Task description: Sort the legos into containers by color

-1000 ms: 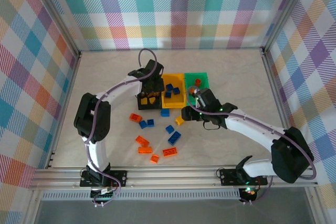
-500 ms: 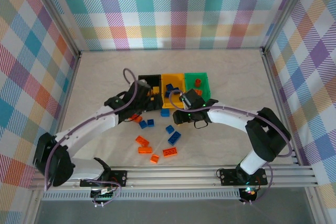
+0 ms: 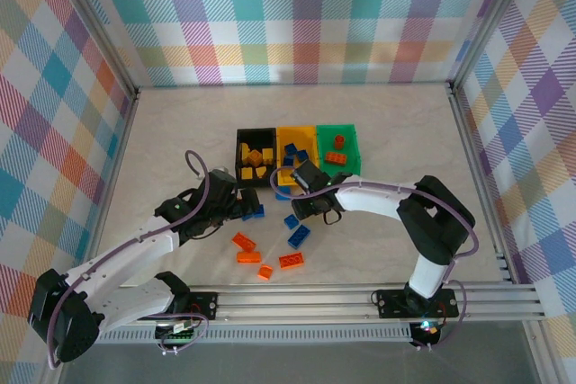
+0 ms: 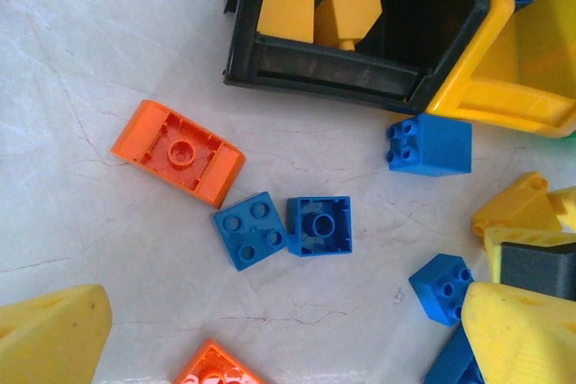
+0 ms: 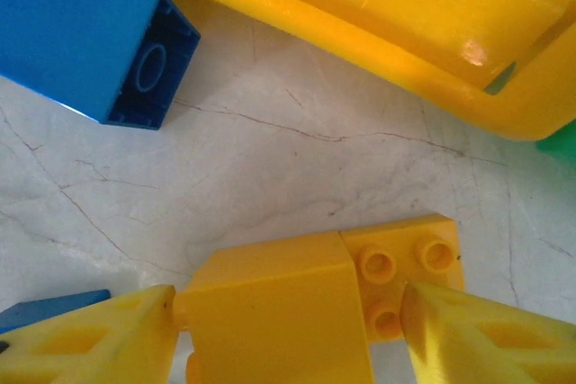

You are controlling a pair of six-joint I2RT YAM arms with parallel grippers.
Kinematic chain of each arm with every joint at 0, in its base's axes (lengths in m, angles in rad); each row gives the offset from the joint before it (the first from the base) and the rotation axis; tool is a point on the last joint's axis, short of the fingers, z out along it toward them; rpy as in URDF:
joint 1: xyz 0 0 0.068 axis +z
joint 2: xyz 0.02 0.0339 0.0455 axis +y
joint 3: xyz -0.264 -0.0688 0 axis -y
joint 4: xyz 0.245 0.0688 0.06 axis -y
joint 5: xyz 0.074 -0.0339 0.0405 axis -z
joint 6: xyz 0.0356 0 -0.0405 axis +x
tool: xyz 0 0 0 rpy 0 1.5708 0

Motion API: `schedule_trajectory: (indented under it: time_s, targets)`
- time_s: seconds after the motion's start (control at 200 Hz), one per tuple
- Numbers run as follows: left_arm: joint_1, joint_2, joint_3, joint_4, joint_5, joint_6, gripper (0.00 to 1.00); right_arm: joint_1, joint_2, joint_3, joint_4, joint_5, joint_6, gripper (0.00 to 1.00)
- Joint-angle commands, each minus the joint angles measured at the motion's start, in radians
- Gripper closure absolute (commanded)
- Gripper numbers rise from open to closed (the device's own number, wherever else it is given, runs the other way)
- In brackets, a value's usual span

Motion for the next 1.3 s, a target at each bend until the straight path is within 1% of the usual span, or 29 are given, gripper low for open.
schedule_trajectory:
  time_s: [0.0,0.16,0.285,0.475,0.56,0.635,0.69,0.785,0.93,1.05,1.2,1.295]
  targets:
    - [0.012,-0.014,-0.012,-0.017,-0.017,-0.012,0.0,0.015,0.028,0.028,-0.023,0.024,-0.008,0.36]
    - [0.016,-0.012,-0.011,-0.022,-0.01,-0.005,0.0,0.018,0.018,0.026,-0.015,0.032,-0.002,0.46]
    - [0.017,-0.019,-0.026,-0.015,-0.012,-0.008,0.0,0.017,-0.033,0.006,-0.005,0.038,-0.002,0.54]
    - [0.019,-0.021,-0.028,-0.016,-0.019,-0.009,0.0,0.017,-0.158,-0.022,-0.004,-0.005,0.004,0.57]
    - [0.019,-0.025,-0.028,-0.024,-0.034,-0.016,0.0,0.018,-0.211,-0.012,-0.008,-0.059,0.003,0.57]
    - [0.019,-0.031,-0.029,-0.046,-0.064,-0.028,0.0,0.016,-0.218,0.035,-0.015,-0.105,-0.004,0.57]
    - [0.019,-0.041,-0.03,-0.061,-0.083,-0.041,0.0,0.015,-0.19,0.098,-0.025,-0.133,-0.012,0.57]
    - [0.02,-0.057,-0.039,-0.07,-0.096,-0.05,0.0,0.012,-0.1,0.244,-0.029,-0.173,-0.018,0.57]
    - [0.021,-0.079,-0.047,-0.073,-0.08,-0.048,0.0,-0.003,0.088,0.491,-0.046,-0.22,-0.019,0.56]
    - [0.022,-0.074,-0.041,-0.089,-0.069,-0.038,0.0,-0.016,0.248,0.689,-0.096,-0.214,-0.02,0.56]
    - [0.024,-0.07,-0.071,-0.054,-0.032,-0.041,0.0,-0.043,0.386,0.825,-0.116,-0.202,0.004,0.54]
    - [0.024,-0.066,-0.083,-0.038,-0.011,-0.043,0.0,-0.06,0.443,0.888,-0.135,-0.207,0.016,0.53]
